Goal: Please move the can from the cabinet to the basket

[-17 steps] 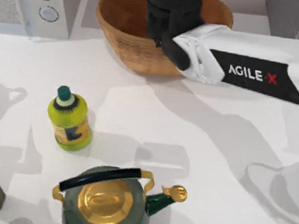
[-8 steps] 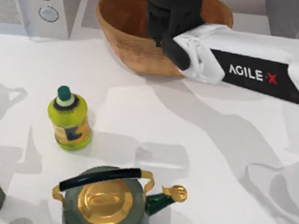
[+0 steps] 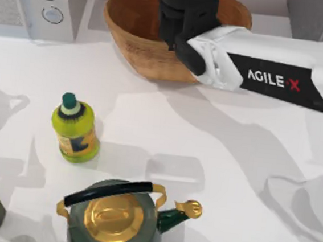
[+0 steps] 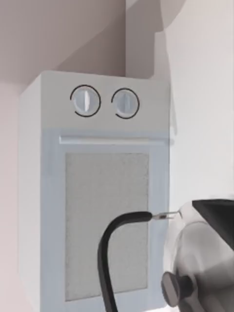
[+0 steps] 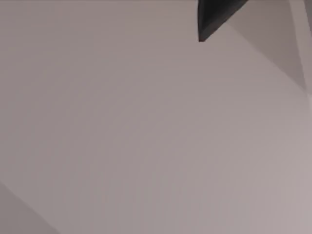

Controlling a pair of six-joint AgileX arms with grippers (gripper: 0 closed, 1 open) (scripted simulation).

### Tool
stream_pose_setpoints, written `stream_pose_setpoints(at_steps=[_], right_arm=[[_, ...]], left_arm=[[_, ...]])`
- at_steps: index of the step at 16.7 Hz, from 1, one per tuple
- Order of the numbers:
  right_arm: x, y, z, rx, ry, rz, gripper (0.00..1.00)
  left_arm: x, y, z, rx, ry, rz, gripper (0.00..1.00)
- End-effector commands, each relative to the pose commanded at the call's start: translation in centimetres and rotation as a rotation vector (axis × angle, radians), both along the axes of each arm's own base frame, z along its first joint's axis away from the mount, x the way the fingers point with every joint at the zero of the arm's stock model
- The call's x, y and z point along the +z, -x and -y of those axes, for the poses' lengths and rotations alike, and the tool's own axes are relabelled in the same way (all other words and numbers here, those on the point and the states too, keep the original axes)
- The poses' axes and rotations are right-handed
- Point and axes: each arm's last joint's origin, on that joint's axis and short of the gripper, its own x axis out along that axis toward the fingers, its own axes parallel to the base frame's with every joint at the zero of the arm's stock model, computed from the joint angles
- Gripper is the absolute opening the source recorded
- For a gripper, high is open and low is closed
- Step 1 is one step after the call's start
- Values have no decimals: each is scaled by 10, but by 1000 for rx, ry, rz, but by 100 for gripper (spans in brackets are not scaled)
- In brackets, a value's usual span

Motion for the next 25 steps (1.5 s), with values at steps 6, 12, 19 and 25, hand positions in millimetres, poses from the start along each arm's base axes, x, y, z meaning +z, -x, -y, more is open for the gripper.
stream_pose_setpoints(at_steps=[6, 12, 19, 25], right_arm=[[0, 0, 0, 0, 0, 0, 100], [0, 1, -1, 2, 0, 0, 100], [101, 12, 49, 33, -68, 119, 100], [237, 97, 169, 26, -141, 344, 100]], left_arm=[[0, 0, 0, 0, 0, 0, 100], [0, 0, 0, 0, 0, 0, 100], [0, 0, 0, 0, 0, 0, 100], [0, 0, 0, 0, 0, 0, 100]])
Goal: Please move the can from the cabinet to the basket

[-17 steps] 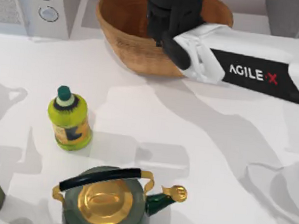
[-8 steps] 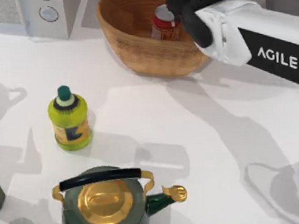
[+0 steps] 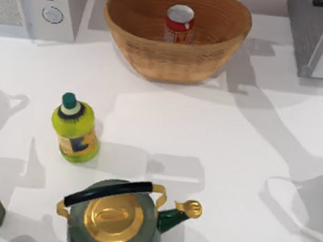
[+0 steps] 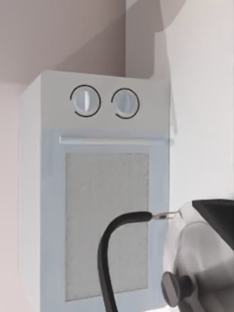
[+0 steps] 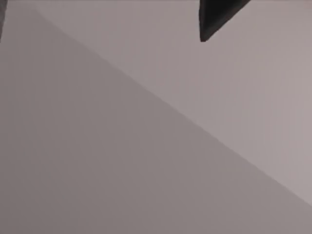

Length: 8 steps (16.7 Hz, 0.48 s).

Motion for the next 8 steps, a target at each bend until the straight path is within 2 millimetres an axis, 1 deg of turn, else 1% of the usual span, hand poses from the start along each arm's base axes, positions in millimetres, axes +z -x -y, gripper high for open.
stream_pose_setpoints(at_steps=[2, 4, 5, 6, 8], right_arm=[[30, 45, 37, -15, -21, 85, 100], [47, 87, 67, -31, -28, 154, 100], [52, 107, 79, -38, -27, 183, 100], [51, 122, 89, -43, -18, 196, 100], [42, 145, 104, -53, 7, 195, 100]], left_arm=[[0, 0, 0, 0, 0, 0, 100], [0, 0, 0, 0, 0, 0, 100], [0, 0, 0, 0, 0, 0, 100], [0, 0, 0, 0, 0, 0, 100], [0, 0, 0, 0, 0, 0, 100]])
